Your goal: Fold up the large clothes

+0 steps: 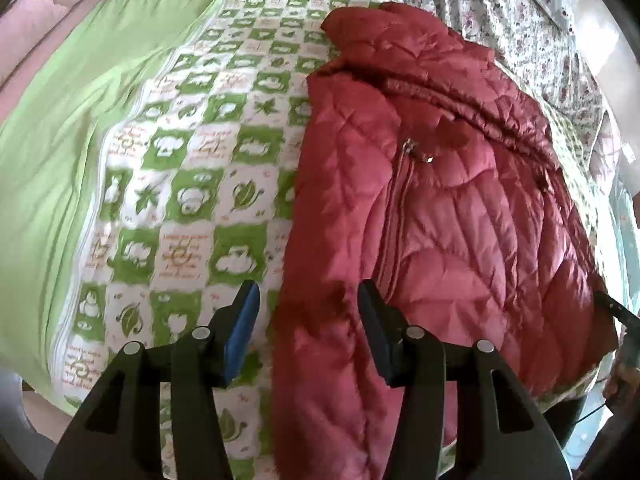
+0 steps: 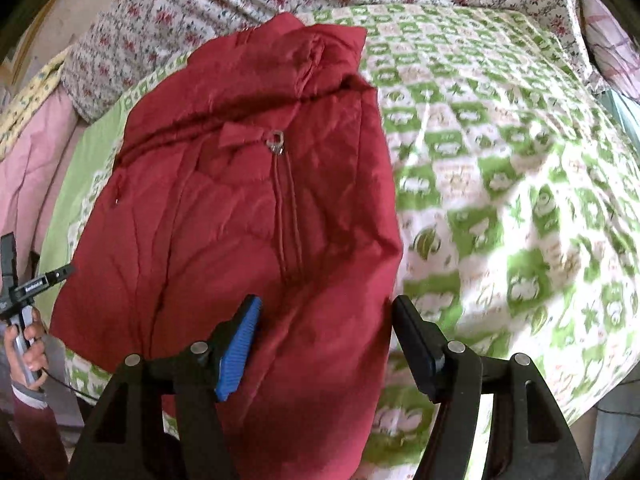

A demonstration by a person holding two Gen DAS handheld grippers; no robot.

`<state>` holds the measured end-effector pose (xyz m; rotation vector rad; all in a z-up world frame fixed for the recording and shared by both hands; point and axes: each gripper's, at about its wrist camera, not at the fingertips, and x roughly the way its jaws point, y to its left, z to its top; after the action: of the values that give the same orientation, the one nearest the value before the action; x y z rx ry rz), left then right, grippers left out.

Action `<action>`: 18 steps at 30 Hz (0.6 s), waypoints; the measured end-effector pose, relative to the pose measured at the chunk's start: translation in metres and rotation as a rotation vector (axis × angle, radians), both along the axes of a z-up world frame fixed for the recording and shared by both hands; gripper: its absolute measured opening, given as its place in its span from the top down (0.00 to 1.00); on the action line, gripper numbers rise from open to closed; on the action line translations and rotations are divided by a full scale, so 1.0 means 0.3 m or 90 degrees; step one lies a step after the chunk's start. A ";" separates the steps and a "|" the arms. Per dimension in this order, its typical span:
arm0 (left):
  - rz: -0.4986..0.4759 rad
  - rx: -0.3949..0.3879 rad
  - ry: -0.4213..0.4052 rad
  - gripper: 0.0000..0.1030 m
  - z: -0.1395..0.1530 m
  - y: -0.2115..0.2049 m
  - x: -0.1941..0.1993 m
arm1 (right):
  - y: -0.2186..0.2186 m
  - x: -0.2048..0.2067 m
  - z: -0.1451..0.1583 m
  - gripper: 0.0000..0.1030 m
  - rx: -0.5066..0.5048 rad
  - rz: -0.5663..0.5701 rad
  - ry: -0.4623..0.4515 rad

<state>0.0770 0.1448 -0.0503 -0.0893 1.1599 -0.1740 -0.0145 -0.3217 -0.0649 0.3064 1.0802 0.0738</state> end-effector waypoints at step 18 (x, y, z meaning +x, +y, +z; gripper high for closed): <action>-0.070 -0.046 0.026 0.52 -0.053 -0.032 -0.118 | 0.014 -0.101 -0.036 0.43 0.095 0.023 -0.002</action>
<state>0.0416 0.1353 -0.0662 -0.0933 1.1994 -0.3120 -0.0449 -0.3176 -0.0757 0.4203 1.0796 0.1882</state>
